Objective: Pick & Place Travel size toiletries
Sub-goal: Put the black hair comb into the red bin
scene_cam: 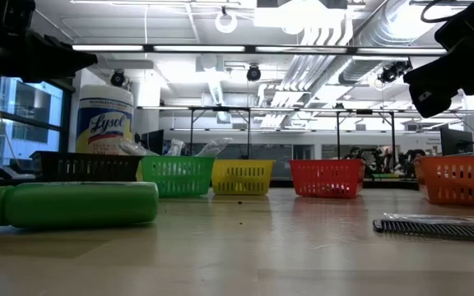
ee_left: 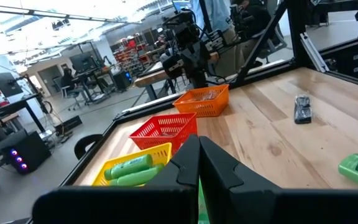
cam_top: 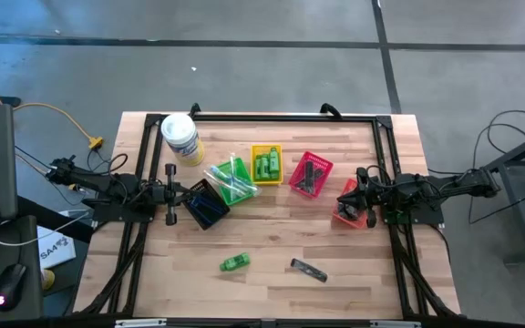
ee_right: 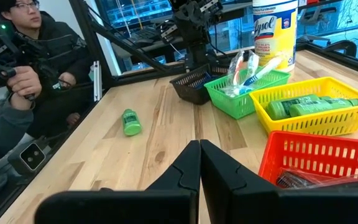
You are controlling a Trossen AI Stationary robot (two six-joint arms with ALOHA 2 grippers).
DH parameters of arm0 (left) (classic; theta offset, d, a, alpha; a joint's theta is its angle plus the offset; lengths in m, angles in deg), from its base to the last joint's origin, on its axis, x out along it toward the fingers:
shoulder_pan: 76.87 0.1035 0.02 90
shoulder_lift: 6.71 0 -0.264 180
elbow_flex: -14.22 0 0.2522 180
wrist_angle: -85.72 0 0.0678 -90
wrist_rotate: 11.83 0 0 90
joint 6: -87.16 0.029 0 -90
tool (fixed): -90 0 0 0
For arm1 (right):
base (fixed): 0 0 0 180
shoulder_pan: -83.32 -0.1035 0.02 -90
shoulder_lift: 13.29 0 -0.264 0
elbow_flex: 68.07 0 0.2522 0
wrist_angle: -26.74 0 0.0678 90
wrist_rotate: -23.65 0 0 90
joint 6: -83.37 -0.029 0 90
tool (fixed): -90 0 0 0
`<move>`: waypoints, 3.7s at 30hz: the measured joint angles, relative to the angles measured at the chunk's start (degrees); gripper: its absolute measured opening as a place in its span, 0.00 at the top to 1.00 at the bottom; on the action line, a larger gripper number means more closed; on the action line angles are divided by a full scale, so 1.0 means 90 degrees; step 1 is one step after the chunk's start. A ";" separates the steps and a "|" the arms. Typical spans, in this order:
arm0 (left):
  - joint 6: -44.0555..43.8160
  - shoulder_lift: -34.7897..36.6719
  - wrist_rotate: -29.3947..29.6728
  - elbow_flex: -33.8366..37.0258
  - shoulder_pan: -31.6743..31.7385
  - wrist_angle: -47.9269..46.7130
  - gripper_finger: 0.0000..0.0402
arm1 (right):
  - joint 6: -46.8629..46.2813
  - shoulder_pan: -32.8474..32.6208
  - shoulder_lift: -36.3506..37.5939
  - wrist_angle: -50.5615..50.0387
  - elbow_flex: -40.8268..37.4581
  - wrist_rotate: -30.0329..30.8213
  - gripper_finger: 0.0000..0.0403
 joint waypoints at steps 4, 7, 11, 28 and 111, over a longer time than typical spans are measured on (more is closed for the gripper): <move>0.0076 0.0000 0.0001 0.0000 0.0000 -0.0002 1.00 | 0.0046 0.0000 0.0000 -0.0004 0.0000 0.0000 0.99; 0.0102 0.0000 0.0001 0.0000 0.0000 -0.0004 1.00 | 0.0044 0.0000 0.0000 -0.0004 0.0000 0.0010 0.99; -0.0002 0.0000 0.0001 0.0000 0.0000 -0.0006 1.00 | -0.0014 0.0000 0.0000 -0.0007 0.0000 0.0017 0.99; -0.0017 0.0000 0.0004 -0.0005 0.0000 -0.0023 1.00 | 0.0044 0.0000 0.0000 -0.0012 0.0002 0.0032 0.99; -0.0658 0.0002 0.0011 0.0000 -0.0005 -0.0200 1.00 | 0.0008 -0.0801 -0.2545 0.1647 0.1225 -0.0142 0.99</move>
